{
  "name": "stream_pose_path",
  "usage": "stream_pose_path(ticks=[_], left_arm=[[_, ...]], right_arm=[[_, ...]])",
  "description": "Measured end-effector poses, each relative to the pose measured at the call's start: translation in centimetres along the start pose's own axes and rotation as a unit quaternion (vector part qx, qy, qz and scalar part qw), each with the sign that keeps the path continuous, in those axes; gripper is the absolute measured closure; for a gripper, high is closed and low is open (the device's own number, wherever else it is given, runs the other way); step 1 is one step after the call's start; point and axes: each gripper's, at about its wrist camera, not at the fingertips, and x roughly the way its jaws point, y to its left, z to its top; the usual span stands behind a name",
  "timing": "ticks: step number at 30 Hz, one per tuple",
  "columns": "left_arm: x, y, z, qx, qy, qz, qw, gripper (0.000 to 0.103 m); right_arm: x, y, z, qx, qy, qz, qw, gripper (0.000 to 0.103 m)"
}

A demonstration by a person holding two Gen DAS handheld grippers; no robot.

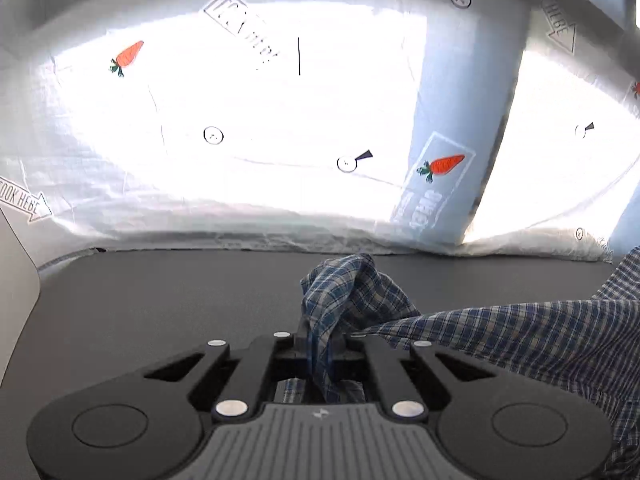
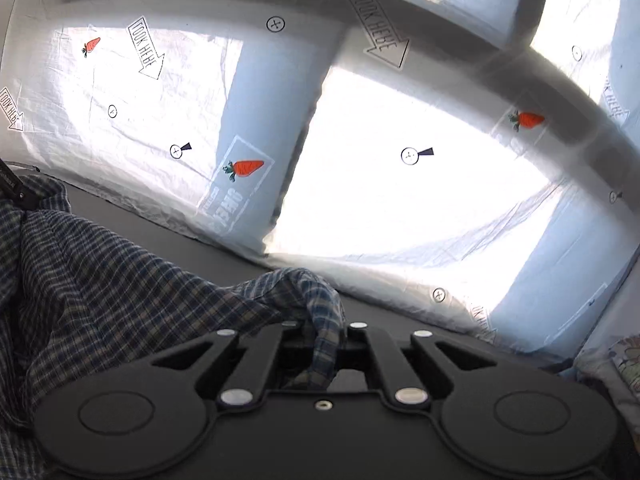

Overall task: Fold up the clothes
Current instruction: 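Lift the shirt high with both grippers and shake it out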

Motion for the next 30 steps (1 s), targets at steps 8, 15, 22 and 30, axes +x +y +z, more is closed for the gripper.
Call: stream_pose_path(ticks=[8,15,22,30], left_arm=[[-19.7,-2.3,7.7,-0.028,-0.293,-0.005,0.9556,0.098],[-32.7,-4.0,6.9,-0.030,-0.423,-0.023,0.9054,0.098],[-41.0,-3.9,3.0,-0.052,-0.482,-0.047,0.8731,0.098],[-40.5,-4.5,1.2,-0.052,-0.463,-0.016,0.8847,0.098]], right_arm=[[-8.3,-7.1,9.8,-0.012,-0.255,-0.179,0.950,0.101],[-17.6,-11.8,14.7,-0.009,-0.386,-0.226,0.894,0.101],[-25.0,-14.2,15.5,-0.016,-0.462,-0.237,0.855,0.101],[-24.6,-14.8,15.7,0.006,-0.456,-0.184,0.871,0.100]])
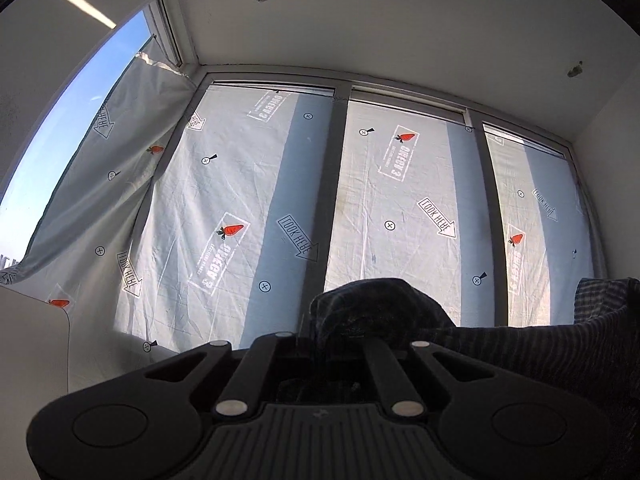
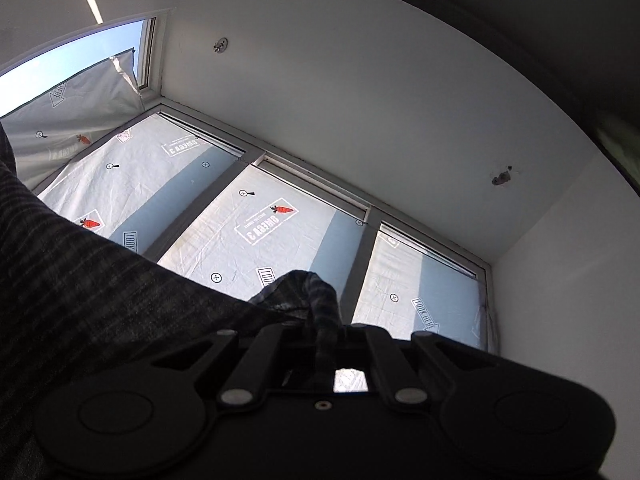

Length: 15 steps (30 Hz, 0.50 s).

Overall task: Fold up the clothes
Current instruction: 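Lift the shirt high with both grippers and shake it out, then lower the shirt onto the table and open both grippers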

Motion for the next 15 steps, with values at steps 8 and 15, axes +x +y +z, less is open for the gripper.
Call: stream_pose_path(ticks=[8,15], left_arm=[[9.4,4.0,-10.7,-0.021,0.155,0.065,0.9856,0.098],[18.8,8.5,-28.2,-0.018,0.342,0.128,0.9309,0.096]], right_arm=[[5.4,7.6,-10.3,0.011,0.127,0.083,0.988,0.100],[10.0,16.7,-25.6,0.031,0.318,0.146,0.936,0.099]])
